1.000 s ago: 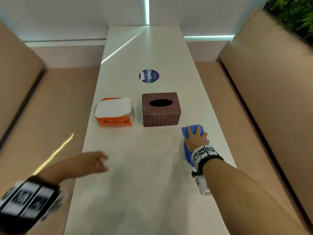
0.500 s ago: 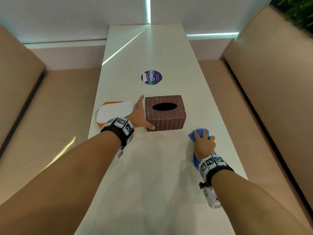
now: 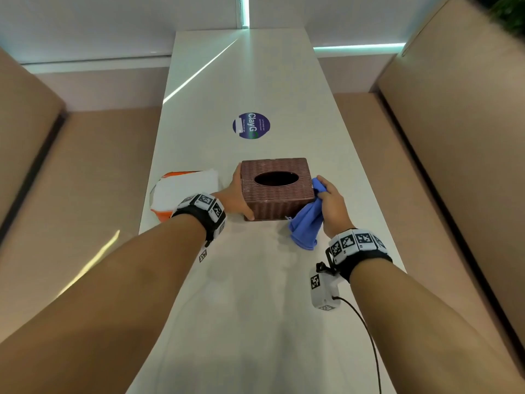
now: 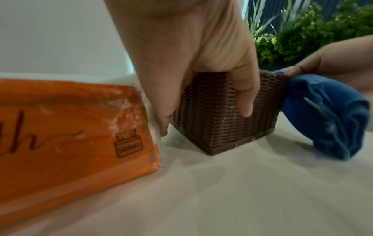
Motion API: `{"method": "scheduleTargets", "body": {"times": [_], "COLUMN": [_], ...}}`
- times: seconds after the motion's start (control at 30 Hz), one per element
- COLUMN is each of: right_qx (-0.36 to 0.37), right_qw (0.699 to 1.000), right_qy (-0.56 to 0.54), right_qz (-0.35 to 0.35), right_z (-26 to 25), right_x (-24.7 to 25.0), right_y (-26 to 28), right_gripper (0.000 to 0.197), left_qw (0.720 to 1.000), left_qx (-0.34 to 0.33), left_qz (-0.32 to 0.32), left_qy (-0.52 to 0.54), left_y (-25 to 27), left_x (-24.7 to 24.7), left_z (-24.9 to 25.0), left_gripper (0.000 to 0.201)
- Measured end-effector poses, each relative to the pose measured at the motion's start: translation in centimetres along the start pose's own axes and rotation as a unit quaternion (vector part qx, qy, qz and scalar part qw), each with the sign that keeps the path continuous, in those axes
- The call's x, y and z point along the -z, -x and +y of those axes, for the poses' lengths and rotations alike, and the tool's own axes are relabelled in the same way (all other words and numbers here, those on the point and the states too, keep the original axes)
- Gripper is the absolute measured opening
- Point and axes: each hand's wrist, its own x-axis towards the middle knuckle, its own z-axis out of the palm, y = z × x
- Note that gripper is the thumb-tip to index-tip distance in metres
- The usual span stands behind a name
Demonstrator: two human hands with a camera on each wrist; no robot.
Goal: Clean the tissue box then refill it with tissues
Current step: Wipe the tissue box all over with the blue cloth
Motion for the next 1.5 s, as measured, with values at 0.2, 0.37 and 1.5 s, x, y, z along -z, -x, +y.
{"method": "scheduleTargets", "body": {"times": [0.2, 0.37, 1.5], "right_qx": [0.022, 0.043, 0.157], "right_qw": [0.995, 0.989, 0.782], "right_qy": [0.036, 0.082, 0.597], "right_qz": [-0.093, -0.115, -0.081], "right_z": [0.2, 0.2, -3.6], "right_x": [0.4, 0.4, -6.2], "right_y": [-1.3, -1.8, 0.2], "right_gripper": [0.028, 0.026, 0.05], "left_qw": [0.997, 0.994, 0.995], "left_qx": [0.017, 0.006, -0.077], "left_qz": [0.046, 0.082, 0.054], "left_qy": [-0.056, -0.074, -0.02], "left_y": [-1.5, -1.3, -0.5], "left_x": [0.3, -0.9, -1.3], "left_z": [-3.1, -2.5, -0.8], "left_gripper": [0.161, 0.155, 0.133]}}
